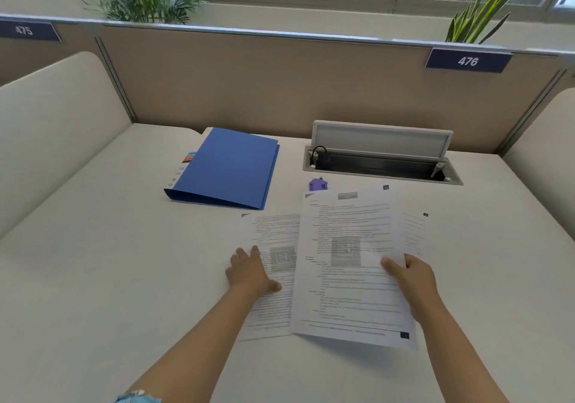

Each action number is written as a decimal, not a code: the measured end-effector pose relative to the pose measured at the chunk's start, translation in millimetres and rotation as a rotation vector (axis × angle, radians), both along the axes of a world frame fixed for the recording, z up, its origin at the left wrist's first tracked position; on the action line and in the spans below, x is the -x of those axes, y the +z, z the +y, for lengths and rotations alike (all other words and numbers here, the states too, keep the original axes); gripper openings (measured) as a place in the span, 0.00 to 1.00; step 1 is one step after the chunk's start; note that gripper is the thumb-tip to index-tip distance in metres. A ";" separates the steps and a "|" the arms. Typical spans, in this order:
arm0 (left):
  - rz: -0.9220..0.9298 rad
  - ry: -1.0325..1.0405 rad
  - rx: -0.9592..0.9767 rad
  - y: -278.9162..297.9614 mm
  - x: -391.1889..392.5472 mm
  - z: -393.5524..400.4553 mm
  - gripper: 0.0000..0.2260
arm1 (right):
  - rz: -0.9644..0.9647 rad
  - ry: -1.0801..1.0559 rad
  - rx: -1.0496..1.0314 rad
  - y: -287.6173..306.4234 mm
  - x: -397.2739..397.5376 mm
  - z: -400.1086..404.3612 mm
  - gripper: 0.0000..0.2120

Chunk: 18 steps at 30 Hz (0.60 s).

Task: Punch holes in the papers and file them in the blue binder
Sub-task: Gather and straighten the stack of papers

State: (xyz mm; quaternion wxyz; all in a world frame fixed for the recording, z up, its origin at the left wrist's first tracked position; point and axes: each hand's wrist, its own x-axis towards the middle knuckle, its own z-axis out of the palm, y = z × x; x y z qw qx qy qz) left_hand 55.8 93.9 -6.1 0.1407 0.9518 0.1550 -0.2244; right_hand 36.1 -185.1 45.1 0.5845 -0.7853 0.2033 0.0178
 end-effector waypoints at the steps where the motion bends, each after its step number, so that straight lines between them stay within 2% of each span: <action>1: 0.001 -0.018 0.000 0.8 -0.5 1.3 0.52 | 0.007 0.007 -0.008 -0.8 0.8 1.3 0.04; 7: 0.039 -0.105 -0.012 4.6 2.3 9.8 0.48 | 0.060 0.076 0.002 -14.1 6.6 21.8 0.02; 12: 0.069 -0.114 0.046 5.6 9.1 16.0 0.48 | 0.140 0.142 0.191 -43.9 5.5 44.5 0.07; 14: 0.030 0.006 0.150 4.9 10.9 15.9 0.43 | 0.153 0.159 0.277 -48.9 3.7 48.0 0.08; 16: -0.075 0.224 0.249 4.3 13.1 11.9 0.32 | 0.146 0.189 0.329 -50.9 2.9 51.4 0.09; 18: -0.126 0.385 0.271 8.1 14.4 5.9 0.26 | 0.140 0.227 0.372 -53.2 2.1 55.3 0.09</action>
